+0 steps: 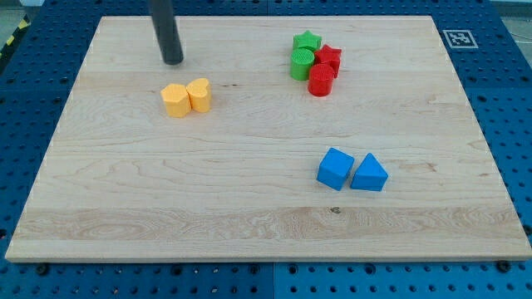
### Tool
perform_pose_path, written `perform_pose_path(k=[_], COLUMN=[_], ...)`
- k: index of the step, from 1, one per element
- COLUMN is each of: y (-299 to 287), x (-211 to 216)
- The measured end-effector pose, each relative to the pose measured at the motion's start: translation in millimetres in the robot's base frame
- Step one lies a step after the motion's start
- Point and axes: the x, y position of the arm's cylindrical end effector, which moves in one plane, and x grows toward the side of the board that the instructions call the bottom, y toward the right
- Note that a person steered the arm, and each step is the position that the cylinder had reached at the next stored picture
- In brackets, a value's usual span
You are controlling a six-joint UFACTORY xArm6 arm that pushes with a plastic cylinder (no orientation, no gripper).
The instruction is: Place the arm to the bottom left of the blue cube
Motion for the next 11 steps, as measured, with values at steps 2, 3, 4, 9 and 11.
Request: perform_pose_path(k=[2,3,4,9,11], y=[-10.2,-10.2,-12.3,85.0,154.8], x=[48.7,54.0,83.7,187.8,221.6])
